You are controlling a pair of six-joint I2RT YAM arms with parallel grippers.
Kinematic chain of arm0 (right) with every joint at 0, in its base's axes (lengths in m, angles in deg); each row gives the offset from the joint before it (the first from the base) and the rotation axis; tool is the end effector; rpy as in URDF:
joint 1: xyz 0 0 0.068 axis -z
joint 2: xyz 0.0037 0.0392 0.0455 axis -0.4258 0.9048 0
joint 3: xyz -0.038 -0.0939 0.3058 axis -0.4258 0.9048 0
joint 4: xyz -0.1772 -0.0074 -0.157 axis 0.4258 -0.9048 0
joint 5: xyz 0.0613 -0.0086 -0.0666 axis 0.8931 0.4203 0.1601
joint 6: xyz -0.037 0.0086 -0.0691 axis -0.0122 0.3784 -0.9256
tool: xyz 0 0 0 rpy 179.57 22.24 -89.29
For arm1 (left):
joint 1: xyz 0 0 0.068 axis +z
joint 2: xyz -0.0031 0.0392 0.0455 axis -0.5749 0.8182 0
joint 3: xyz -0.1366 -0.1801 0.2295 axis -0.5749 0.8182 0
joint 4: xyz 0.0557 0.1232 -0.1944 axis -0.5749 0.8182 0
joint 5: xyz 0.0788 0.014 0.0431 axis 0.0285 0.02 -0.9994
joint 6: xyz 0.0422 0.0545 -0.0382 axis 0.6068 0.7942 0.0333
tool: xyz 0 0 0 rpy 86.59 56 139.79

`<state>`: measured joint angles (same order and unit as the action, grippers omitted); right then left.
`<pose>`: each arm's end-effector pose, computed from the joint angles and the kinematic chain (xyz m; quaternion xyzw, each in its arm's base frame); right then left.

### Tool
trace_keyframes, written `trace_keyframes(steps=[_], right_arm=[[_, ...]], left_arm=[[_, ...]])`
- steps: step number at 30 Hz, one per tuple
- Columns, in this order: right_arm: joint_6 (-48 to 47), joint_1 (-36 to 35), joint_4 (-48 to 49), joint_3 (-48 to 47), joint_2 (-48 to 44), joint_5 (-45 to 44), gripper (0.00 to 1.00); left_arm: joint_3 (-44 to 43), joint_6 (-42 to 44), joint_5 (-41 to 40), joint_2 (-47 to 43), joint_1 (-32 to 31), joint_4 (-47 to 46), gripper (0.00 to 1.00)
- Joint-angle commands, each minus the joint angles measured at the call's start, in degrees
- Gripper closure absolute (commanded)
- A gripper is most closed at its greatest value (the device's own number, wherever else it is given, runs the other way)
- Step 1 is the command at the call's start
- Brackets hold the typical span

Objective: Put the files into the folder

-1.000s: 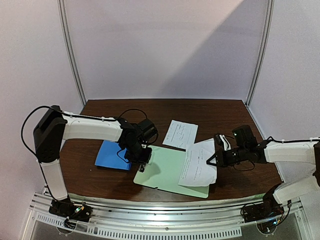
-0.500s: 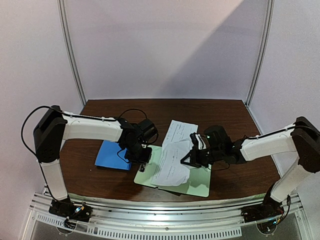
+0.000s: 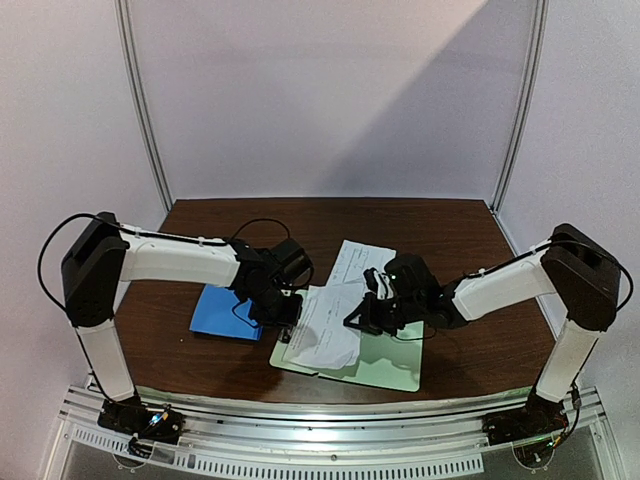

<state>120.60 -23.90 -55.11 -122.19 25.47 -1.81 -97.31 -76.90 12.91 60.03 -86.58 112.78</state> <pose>0.2237 0.2912 0.1903 -0.0102 0.8941 0.4254 0.1396 0.2295 -0.2798 0.1949 0.0730 0.9862 -0.0776 0.1270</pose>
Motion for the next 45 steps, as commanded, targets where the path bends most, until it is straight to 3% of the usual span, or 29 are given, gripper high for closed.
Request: trace_keyframes(steps=[1,22,45], right_arm=[[-1.52,-0.72,1.41,-0.52,2.23,-0.52,1.00],[-3.61,-2.01,-0.19,-2.13,3.63,-0.69,1.00],[-3.83,-2.74,-4.14,-3.12,2.96,-6.95,1.00]], left_arm=[[2.20,-1.27,4.16,0.26,0.06,-3.14,1.00],[7.72,-2.91,11.21,-3.19,2.50,-10.33,1.00],[8.21,-2.61,9.31,-3.03,3.06,-9.60,1.00]])
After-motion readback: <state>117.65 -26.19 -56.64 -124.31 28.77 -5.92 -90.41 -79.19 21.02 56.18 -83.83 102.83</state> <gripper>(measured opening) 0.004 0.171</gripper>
